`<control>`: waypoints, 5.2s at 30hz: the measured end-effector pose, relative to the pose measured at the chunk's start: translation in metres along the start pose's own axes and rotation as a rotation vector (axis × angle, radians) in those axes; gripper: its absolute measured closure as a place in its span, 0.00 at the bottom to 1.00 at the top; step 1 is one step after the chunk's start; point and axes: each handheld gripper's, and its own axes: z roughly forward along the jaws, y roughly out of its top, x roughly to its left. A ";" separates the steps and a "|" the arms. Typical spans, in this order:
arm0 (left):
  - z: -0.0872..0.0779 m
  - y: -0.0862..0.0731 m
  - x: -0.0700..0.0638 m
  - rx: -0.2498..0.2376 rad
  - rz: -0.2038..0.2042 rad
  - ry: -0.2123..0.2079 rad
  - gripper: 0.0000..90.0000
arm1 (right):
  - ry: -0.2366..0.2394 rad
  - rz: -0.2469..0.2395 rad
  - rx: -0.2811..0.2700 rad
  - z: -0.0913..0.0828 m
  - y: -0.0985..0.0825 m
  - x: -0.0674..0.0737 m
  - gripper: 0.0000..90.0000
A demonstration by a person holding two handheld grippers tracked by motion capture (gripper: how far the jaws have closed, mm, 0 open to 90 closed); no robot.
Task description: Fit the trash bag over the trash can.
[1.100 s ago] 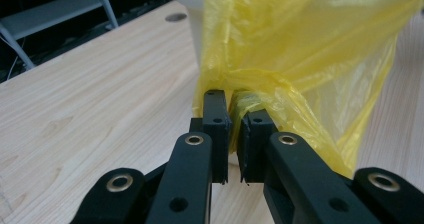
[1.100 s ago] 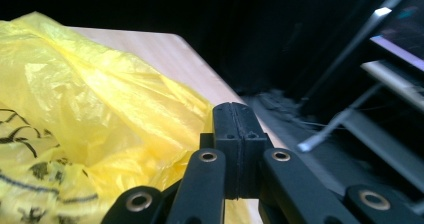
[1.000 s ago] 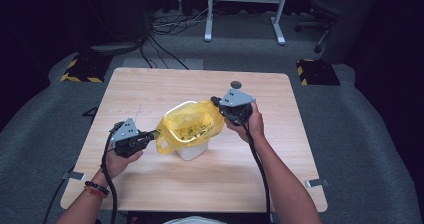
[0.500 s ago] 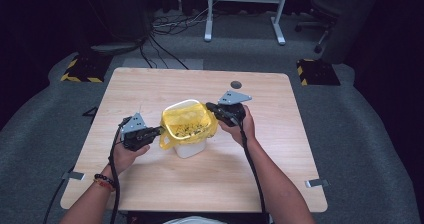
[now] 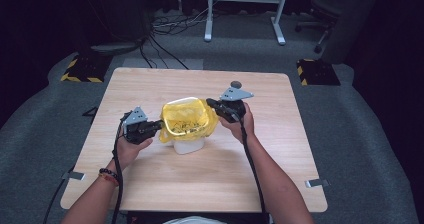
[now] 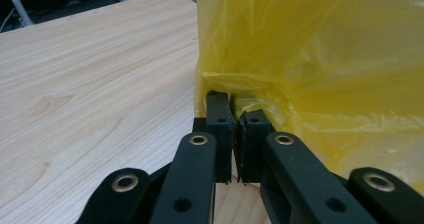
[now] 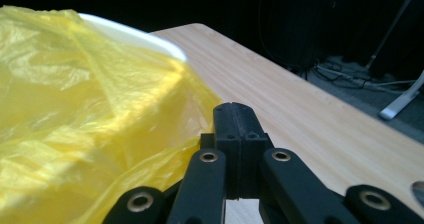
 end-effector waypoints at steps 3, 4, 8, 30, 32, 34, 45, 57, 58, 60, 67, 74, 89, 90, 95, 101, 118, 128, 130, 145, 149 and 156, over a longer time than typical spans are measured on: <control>0.003 0.002 0.001 -0.009 0.008 0.017 0.94 | 0.010 0.017 0.008 0.006 -0.004 0.001 1.00; 0.001 0.002 0.001 -0.027 0.003 0.027 0.89 | -0.001 0.015 0.005 0.007 -0.004 0.002 1.00; -0.011 0.007 0.005 -0.150 -0.006 0.046 0.63 | -0.009 0.017 -0.006 0.008 -0.003 0.002 1.00; 0.030 0.004 0.024 0.066 -0.062 -0.026 0.97 | 0.062 0.078 0.121 0.030 -0.024 0.001 1.00; 0.031 0.001 0.024 0.101 -0.061 -0.035 0.98 | 0.068 0.086 0.136 0.032 -0.027 0.002 1.00; 0.029 -0.001 0.023 0.113 -0.058 -0.047 0.97 | 0.076 0.096 0.150 0.034 -0.031 0.003 1.00; 0.006 -0.013 0.010 0.180 0.048 0.044 0.58 | 0.101 0.101 0.123 0.003 -0.041 0.002 0.73; -0.051 -0.011 -0.028 0.017 0.228 -0.108 0.35 | 0.023 0.019 -0.050 -0.069 -0.019 0.007 0.42; -0.053 -0.010 -0.032 0.004 0.225 -0.133 0.35 | 0.033 0.031 -0.063 -0.073 -0.019 0.007 0.41; -0.055 -0.008 -0.038 -0.009 0.233 -0.155 0.38 | 0.045 0.025 -0.072 -0.079 -0.019 0.009 0.40; -0.045 -0.006 -0.043 0.017 0.285 -0.135 0.55 | 0.195 -0.174 -0.019 -0.081 -0.025 0.053 0.42; -0.030 -0.005 -0.019 -0.019 0.205 -0.198 0.96 | 0.180 -0.254 0.063 -0.065 -0.038 0.069 0.88; -0.025 -0.014 -0.026 0.087 0.271 -0.180 1.00 | 0.196 -0.186 0.091 -0.064 -0.052 0.063 0.77; -0.030 -0.014 -0.024 0.073 0.266 -0.179 1.00 | 0.197 -0.176 0.069 -0.070 -0.049 0.061 0.74; -0.056 -0.016 -0.018 0.028 0.222 -0.145 0.75 | 0.232 -0.120 -0.047 -0.099 -0.030 0.053 0.58; -0.063 -0.017 -0.009 -0.028 0.153 -0.076 0.52 | 0.215 -0.159 -0.101 -0.111 0.012 0.055 0.56; 0.012 0.001 0.002 0.052 0.120 -0.169 0.55 | 0.250 -0.079 0.314 -0.022 0.079 0.047 0.71; 0.021 0.007 -0.029 0.040 0.166 -0.244 0.54 | 0.249 -0.087 0.617 -0.004 0.070 0.045 0.59; 0.021 0.009 -0.034 0.032 0.177 -0.259 0.54 | 0.243 -0.108 0.648 -0.001 0.068 0.044 0.58; 0.025 0.006 -0.045 0.043 0.201 -0.269 0.54 | 0.197 -0.141 0.708 0.007 0.064 0.045 0.52; 0.024 0.005 -0.044 0.055 0.213 -0.253 0.57 | 0.179 -0.137 0.653 0.000 0.070 0.040 0.57; 0.027 0.004 -0.044 0.071 0.207 -0.259 0.56 | 0.129 -0.155 0.694 0.012 0.067 0.035 0.68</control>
